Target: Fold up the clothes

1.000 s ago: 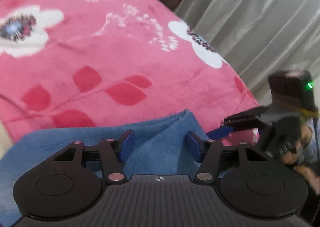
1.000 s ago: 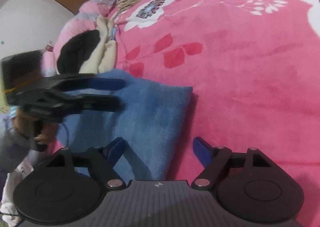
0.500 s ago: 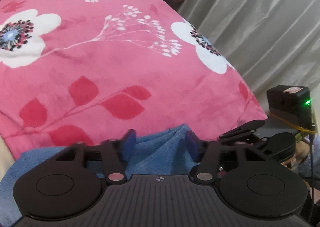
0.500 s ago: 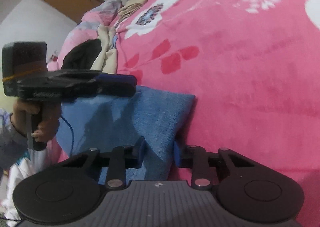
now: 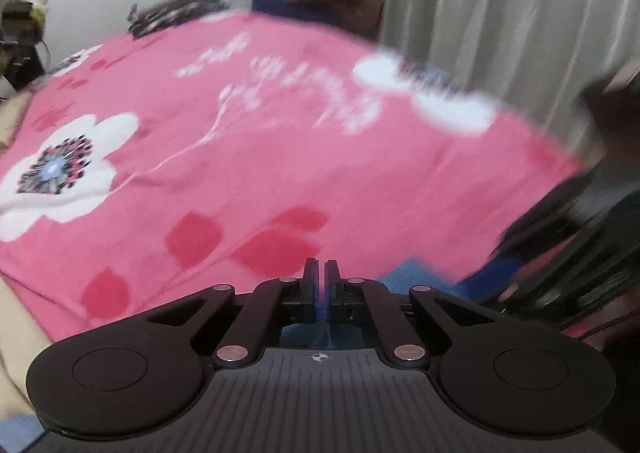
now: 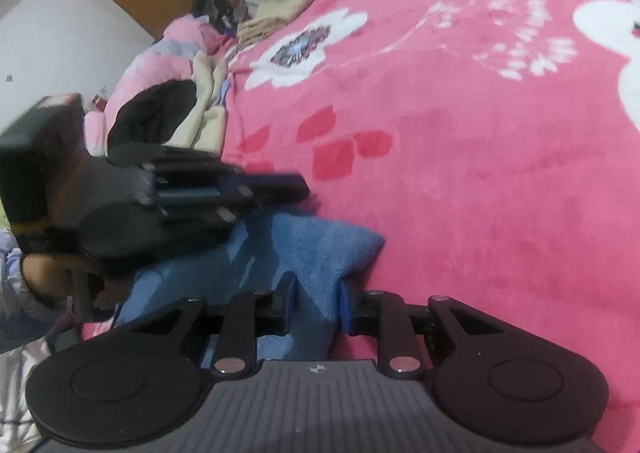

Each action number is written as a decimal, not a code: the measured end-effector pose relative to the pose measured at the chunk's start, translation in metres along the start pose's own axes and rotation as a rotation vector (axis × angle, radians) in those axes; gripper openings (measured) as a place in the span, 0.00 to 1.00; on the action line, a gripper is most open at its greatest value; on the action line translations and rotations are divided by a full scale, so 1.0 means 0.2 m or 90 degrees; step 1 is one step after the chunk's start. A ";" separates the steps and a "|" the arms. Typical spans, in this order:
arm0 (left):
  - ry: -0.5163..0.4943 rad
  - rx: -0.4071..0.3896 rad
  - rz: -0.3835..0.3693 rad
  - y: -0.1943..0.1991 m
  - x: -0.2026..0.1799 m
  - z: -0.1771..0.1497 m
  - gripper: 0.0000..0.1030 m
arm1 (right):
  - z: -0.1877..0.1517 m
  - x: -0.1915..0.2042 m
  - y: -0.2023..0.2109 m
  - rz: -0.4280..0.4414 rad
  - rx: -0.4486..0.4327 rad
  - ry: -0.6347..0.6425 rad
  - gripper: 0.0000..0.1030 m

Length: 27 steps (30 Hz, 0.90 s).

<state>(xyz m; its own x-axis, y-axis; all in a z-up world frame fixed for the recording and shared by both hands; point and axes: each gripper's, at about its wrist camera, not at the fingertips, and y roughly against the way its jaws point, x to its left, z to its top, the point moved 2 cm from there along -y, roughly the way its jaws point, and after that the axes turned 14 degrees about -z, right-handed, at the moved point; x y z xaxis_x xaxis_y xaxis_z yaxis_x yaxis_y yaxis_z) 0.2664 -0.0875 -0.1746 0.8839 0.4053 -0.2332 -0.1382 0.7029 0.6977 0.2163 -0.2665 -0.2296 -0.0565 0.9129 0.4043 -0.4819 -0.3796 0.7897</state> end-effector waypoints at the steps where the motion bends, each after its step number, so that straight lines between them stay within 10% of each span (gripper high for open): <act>1: 0.003 -0.003 -0.030 0.03 -0.03 0.01 0.01 | -0.02 -0.02 0.02 0.004 0.015 -0.002 0.30; 6: -0.008 0.154 -0.142 -0.08 -0.17 -0.09 0.04 | -0.10 -0.06 0.15 0.001 0.051 0.026 0.36; 8: -0.037 0.149 -0.107 -0.19 -0.17 -0.22 0.03 | -0.12 -0.02 0.21 0.004 0.036 0.070 0.36; 13: 0.162 0.063 -0.158 -0.04 0.01 -0.13 0.01 | -0.16 0.16 0.23 0.068 0.038 0.182 0.36; 20: -0.028 0.060 -0.030 -0.30 -0.10 -0.12 0.05 | -0.20 0.27 0.11 0.051 0.073 0.224 0.39; 27: 0.113 -0.030 -0.050 -0.04 -0.08 -0.05 0.02 | -0.27 0.36 0.09 0.016 0.081 0.296 0.38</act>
<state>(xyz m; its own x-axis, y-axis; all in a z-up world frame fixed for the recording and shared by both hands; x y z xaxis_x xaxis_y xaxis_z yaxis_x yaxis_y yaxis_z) 0.2489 -0.0942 -0.1839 0.8009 0.4417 -0.4043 -0.0964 0.7615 0.6410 0.1568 -0.1994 -0.2119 -0.4654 0.8628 0.1975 -0.3659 -0.3907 0.8447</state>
